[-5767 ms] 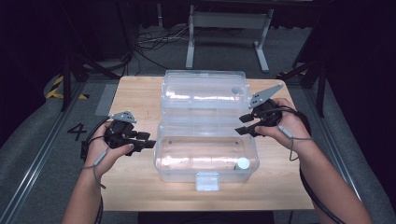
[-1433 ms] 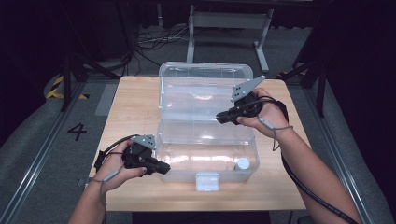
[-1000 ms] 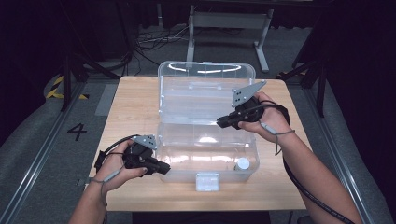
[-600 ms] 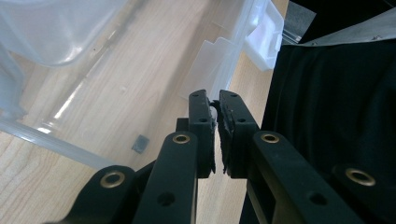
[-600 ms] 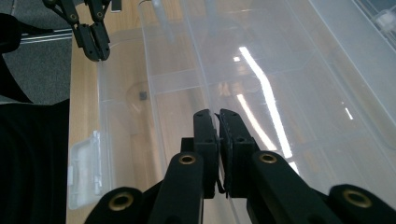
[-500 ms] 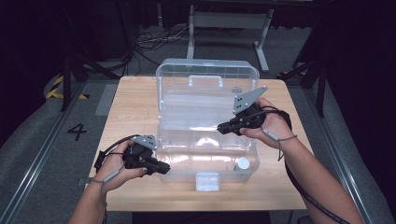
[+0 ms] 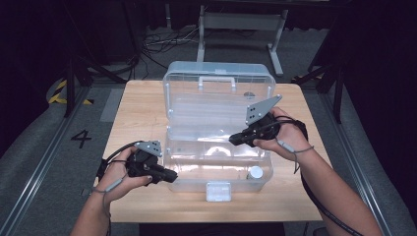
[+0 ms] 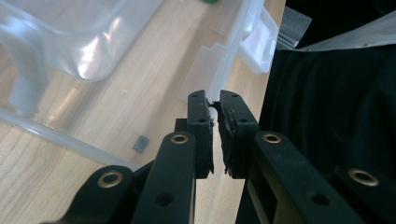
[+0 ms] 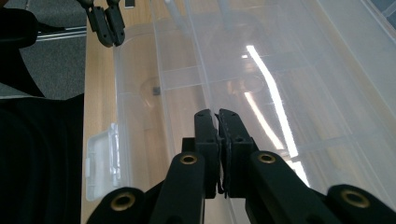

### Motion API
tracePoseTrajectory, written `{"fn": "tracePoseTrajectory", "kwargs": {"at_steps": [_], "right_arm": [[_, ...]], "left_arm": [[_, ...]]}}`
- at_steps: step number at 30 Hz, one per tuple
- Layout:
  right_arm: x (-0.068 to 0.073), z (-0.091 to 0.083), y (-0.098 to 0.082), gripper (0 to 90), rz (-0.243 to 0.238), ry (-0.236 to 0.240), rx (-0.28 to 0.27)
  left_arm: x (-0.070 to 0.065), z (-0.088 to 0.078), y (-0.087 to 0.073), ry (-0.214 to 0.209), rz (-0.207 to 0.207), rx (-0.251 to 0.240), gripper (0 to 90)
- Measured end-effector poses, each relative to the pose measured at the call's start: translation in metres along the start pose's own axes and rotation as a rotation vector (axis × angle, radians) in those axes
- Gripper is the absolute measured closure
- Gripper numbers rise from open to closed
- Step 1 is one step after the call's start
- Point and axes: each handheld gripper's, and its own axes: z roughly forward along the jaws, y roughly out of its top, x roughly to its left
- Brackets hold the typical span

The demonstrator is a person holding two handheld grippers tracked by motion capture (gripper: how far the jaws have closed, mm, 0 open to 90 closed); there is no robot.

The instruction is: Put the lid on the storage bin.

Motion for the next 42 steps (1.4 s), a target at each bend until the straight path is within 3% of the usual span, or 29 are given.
{"fn": "tracePoseTrajectory", "kwargs": {"at_steps": [4,11,15,22,29,42], "right_arm": [[0.002,0.000,-0.001,87.5,0.002,0.004,0.000],[0.005,0.000,-0.005,87.4,0.013,0.001,-0.012],[0.006,0.000,-0.006,87.5,0.011,0.002,-0.015],[0.010,0.001,-0.007,87.4,0.011,-0.003,-0.016],[0.013,0.002,-0.009,87.2,0.014,-0.006,-0.026],[0.021,0.004,-0.015,86.6,0.023,-0.006,-0.037]], "left_arm": [[0.001,-0.006,0.000,0.001,-0.002,-0.031,84.5],[-0.002,-0.027,0.000,0.049,-0.018,-0.063,86.3],[-0.008,-0.040,0.002,0.060,-0.016,-0.106,87.0],[-0.008,-0.053,0.004,0.097,-0.035,-0.136,86.7],[-0.005,-0.065,0.007,0.114,-0.056,-0.202,87.7],[-0.007,-0.079,0.018,0.164,-0.064,-0.373,88.8]]}}
